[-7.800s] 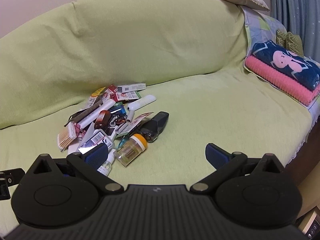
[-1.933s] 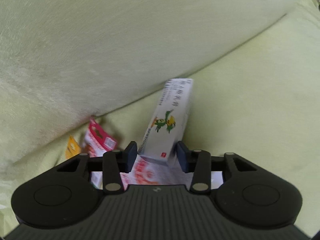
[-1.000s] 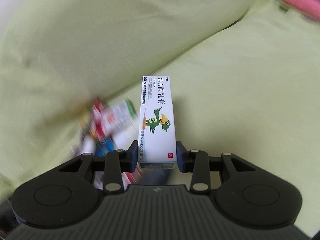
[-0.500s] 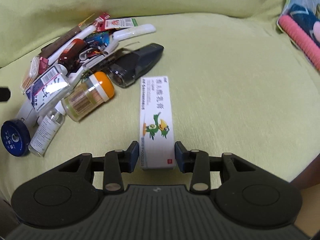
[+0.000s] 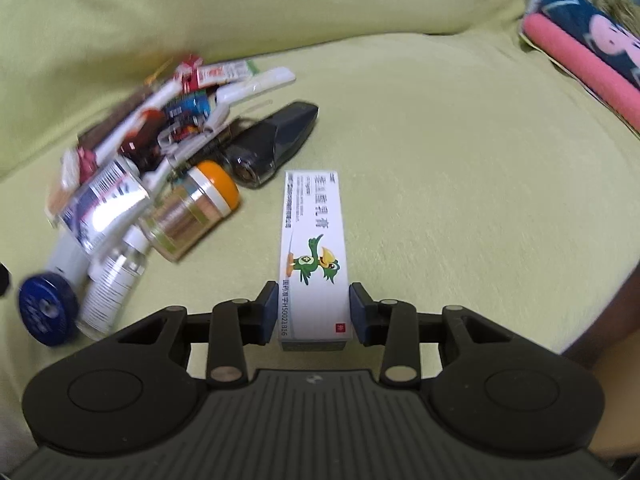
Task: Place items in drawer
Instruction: 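Carry the held white box with the right gripper to the open drawer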
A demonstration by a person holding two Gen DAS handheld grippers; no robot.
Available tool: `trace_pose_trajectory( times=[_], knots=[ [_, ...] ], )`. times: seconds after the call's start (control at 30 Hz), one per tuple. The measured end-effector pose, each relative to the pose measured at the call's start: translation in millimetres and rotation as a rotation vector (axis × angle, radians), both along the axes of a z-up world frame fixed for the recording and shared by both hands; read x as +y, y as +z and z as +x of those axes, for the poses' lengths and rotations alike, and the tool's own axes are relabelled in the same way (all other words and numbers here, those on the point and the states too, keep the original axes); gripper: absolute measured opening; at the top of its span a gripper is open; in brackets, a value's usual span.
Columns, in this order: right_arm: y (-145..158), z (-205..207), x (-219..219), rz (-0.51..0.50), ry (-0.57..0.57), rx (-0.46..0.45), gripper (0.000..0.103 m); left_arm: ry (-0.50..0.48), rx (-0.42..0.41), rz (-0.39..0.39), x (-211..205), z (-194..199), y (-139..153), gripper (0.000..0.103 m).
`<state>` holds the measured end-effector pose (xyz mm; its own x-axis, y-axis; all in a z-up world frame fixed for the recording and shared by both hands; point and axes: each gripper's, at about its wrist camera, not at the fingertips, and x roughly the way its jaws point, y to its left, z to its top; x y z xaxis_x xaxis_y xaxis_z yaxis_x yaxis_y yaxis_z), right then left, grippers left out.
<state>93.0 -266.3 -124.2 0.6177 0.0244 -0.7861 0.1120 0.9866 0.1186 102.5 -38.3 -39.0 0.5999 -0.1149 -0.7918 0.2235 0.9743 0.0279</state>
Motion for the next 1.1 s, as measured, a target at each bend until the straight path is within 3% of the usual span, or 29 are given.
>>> trace_pose_trajectory(
  times=[0.17, 0.5, 0.77, 0.93, 1.1],
  knots=[
    [16.1, -27.6, 1.2, 0.014, -0.045, -0.037, 0.034, -0.024, -0.021, 0.008, -6.0, -15.1, 6.4, 0.099],
    [-30.1, -8.2, 10.6, 0.03, -0.065, 0.086, 0.036, -0.031, -0.031, -0.005, -5.5, -36.7, 14.3, 0.099],
    [-32.8, -1.0, 17.1, -0.043, -0.04, 0.061, 0.034, -0.018, -0.026, 0.007, -1.6, -27.2, 10.3, 0.099],
    [-27.5, -16.7, 2.6, 0.068, -0.114, 0.037, 0.034, -0.033, -0.02, 0.012, -4.7, -29.0, 8.0, 0.099],
    [-5.3, -41.8, -9.7, 0.111, -0.17, -0.014, 0.034, -0.057, -0.02, 0.013, -11.8, -32.7, 8.7, 0.099]
  ],
)
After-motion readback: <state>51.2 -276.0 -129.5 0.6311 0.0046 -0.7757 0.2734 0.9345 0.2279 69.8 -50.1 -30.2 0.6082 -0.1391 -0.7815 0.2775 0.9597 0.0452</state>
